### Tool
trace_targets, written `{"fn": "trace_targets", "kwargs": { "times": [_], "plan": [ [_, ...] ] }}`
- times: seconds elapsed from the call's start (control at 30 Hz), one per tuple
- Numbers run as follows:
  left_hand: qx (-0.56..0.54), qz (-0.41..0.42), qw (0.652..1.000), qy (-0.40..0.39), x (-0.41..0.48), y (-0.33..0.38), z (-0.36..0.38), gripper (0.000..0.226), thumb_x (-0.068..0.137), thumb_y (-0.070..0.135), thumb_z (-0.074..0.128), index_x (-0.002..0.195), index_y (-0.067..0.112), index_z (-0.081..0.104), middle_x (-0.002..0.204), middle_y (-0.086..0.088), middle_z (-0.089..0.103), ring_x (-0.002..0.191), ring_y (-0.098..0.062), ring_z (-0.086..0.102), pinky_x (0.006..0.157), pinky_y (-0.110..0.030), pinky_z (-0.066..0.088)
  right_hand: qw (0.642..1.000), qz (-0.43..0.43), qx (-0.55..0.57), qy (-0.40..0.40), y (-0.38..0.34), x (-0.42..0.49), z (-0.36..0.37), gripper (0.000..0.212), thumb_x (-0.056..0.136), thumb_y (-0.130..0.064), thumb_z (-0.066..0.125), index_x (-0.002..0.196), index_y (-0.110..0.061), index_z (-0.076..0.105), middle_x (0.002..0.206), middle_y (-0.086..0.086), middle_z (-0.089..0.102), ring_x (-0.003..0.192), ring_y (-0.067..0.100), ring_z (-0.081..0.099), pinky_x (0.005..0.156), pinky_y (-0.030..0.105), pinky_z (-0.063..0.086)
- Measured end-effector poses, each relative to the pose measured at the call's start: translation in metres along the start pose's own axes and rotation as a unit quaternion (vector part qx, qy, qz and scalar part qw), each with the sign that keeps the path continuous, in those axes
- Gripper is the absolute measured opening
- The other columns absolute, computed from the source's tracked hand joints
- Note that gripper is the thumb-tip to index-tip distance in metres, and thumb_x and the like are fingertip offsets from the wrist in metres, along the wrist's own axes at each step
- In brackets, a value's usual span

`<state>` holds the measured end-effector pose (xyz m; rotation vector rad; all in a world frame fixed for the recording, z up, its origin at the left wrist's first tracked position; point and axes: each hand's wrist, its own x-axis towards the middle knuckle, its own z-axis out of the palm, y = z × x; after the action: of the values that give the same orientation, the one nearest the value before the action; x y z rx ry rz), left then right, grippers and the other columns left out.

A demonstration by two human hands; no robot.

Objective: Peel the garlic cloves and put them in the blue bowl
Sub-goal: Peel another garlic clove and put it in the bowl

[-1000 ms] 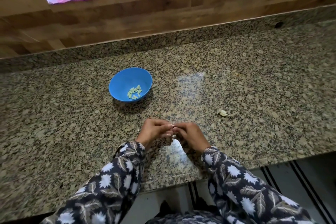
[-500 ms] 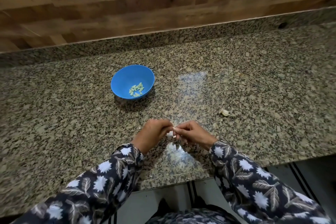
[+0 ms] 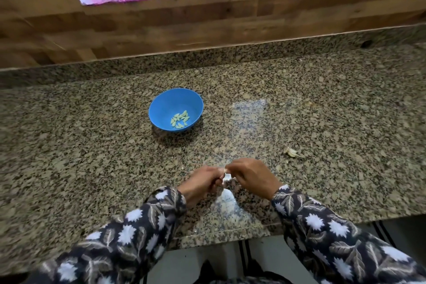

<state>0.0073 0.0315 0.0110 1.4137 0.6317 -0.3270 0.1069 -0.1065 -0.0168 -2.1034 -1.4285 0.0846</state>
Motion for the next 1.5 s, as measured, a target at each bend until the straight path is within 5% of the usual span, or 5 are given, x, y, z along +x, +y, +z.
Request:
{"fn": "trace_targets", "kwargs": {
  "times": [0.23,0.47,0.6,0.77,1.5],
  "plan": [
    [0.549,0.501,0.648,0.165,0.019,-0.03,-0.019,0.017,0.087,0.011,0.041,0.08,0.01,0.057,0.075,0.002,0.057,0.067,-0.007,0.045,0.063,-0.01,0.034,0.698,0.371,0.582,-0.193,-0.01,0.005,-0.015,0.02,0.092,-0.014,0.047,0.074,-0.01,0.056,0.065,0.0,0.052,0.052,0.008,0.044,0.041,0.017,0.034],
    [-0.046,0.006,0.997,0.057,-0.001,-0.01,0.015,0.026,0.097,0.013,0.041,0.076,0.009,0.054,0.058,0.002,0.045,0.048,-0.008,0.037,0.044,-0.016,0.03,0.992,0.103,0.069,-0.026,-0.007,-0.006,-0.001,0.023,0.09,-0.021,0.051,0.091,-0.008,0.07,0.078,0.004,0.068,0.069,0.013,0.063,0.067,0.021,0.053],
    [-0.219,-0.068,0.972,-0.05,-0.003,-0.005,0.004,0.029,0.097,0.01,0.037,0.073,0.009,0.054,0.056,0.003,0.041,0.046,-0.006,0.035,0.044,-0.015,0.031,0.976,0.152,0.154,-0.038,-0.01,-0.006,-0.001,0.02,0.091,-0.023,0.052,0.082,-0.018,0.069,0.073,-0.002,0.065,0.065,0.007,0.059,0.065,0.019,0.05],
    [0.33,0.096,0.933,0.106,0.011,-0.024,0.001,0.024,0.098,0.023,0.044,0.079,0.019,0.057,0.075,0.001,0.059,0.071,-0.015,0.053,0.072,-0.033,0.045,0.806,0.337,0.474,-0.107,-0.012,-0.006,0.001,0.024,0.091,-0.009,0.054,0.069,-0.012,0.063,0.056,-0.003,0.061,0.044,0.005,0.055,0.041,0.016,0.042],
    [0.317,0.138,0.927,0.149,0.018,-0.025,0.004,0.019,0.095,0.023,0.052,0.085,0.013,0.065,0.071,0.005,0.059,0.065,-0.008,0.052,0.057,-0.019,0.037,0.948,0.282,0.129,-0.073,-0.014,-0.002,0.007,0.02,0.09,-0.028,0.055,0.102,-0.02,0.07,0.093,-0.001,0.071,0.081,0.011,0.064,0.077,0.029,0.053]
  ]
}}
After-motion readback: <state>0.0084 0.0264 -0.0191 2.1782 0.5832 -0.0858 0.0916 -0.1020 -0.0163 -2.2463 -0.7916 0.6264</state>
